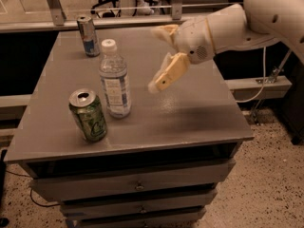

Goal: Move blue plastic bottle near green can

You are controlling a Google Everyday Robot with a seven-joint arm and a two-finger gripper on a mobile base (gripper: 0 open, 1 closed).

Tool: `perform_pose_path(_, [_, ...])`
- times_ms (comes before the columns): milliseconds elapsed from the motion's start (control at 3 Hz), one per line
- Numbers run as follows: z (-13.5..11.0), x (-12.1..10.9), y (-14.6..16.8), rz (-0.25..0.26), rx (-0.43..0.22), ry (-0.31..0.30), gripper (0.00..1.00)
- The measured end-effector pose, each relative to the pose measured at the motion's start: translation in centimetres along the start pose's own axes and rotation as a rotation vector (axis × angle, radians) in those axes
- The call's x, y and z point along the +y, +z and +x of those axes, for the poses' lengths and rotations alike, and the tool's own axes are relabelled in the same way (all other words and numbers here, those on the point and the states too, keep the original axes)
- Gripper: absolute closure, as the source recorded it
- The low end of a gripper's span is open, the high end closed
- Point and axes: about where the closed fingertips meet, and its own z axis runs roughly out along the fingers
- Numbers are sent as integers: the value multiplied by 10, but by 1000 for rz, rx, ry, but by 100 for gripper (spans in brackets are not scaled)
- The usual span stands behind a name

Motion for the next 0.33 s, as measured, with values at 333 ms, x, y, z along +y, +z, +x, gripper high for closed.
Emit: perform_pose_path(333, [-8,-21,-83,195,47,-9,0])
